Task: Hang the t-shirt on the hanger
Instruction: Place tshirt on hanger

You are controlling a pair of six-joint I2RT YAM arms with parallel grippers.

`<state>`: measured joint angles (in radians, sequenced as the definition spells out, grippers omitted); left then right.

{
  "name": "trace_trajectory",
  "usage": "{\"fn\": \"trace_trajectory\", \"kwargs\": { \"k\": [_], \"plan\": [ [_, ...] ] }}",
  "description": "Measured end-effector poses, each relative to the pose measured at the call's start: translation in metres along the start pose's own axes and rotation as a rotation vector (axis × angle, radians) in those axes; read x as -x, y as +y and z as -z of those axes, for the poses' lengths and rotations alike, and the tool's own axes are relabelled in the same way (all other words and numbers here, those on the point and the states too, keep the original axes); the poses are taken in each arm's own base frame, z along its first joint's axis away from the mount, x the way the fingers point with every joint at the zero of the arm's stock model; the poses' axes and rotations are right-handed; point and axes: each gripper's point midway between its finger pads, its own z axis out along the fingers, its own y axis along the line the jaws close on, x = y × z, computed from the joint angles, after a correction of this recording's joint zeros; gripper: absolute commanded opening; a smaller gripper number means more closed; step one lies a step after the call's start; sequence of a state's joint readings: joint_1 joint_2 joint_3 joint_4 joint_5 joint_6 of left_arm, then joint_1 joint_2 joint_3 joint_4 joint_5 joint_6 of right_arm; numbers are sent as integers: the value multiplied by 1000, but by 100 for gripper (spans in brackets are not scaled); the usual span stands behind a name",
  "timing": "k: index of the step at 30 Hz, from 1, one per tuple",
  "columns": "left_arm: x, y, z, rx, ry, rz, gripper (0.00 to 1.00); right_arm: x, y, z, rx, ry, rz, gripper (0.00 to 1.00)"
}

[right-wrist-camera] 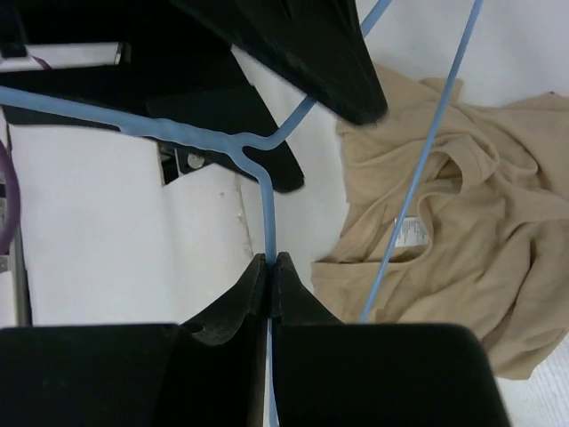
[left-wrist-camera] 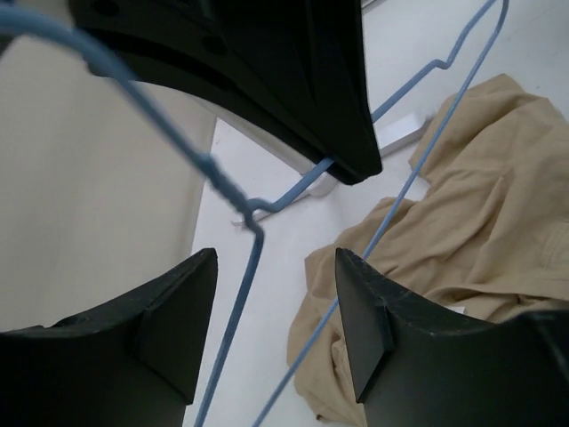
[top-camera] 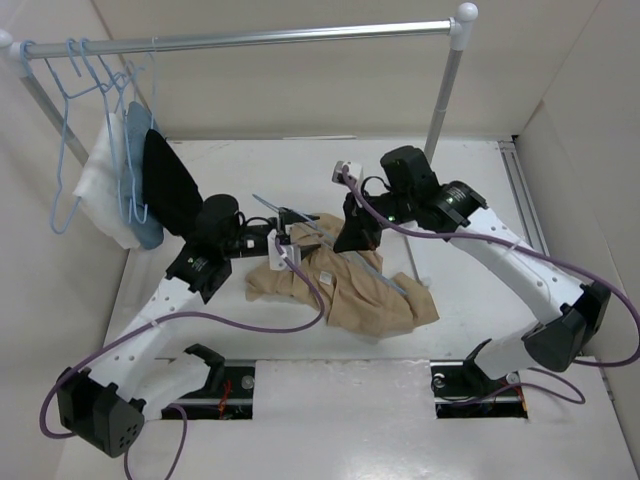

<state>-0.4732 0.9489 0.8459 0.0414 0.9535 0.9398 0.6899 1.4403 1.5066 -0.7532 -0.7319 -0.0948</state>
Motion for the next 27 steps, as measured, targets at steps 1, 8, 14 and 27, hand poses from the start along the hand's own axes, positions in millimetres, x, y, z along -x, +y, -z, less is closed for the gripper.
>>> {"fn": "trace_trajectory", "kwargs": {
  "k": [1, 8, 14, 27],
  "plan": [
    [-3, -2, -2, -9, 2, 6, 46, 2, 0, -1, -2, -1, 8, 0],
    [-17, 1, -8, 2, 37, -20, 0, 3, -6, -5, -45, 6, 25, 0],
    [-23, 7, -6, 35, 72, -29, 0, 8, -18, -5, -119, -5, 52, 0],
    [-19, -4, -8, 1, 45, 55, 0, 29, -35, 28, -359, -210, 231, 70]
  ]
}}
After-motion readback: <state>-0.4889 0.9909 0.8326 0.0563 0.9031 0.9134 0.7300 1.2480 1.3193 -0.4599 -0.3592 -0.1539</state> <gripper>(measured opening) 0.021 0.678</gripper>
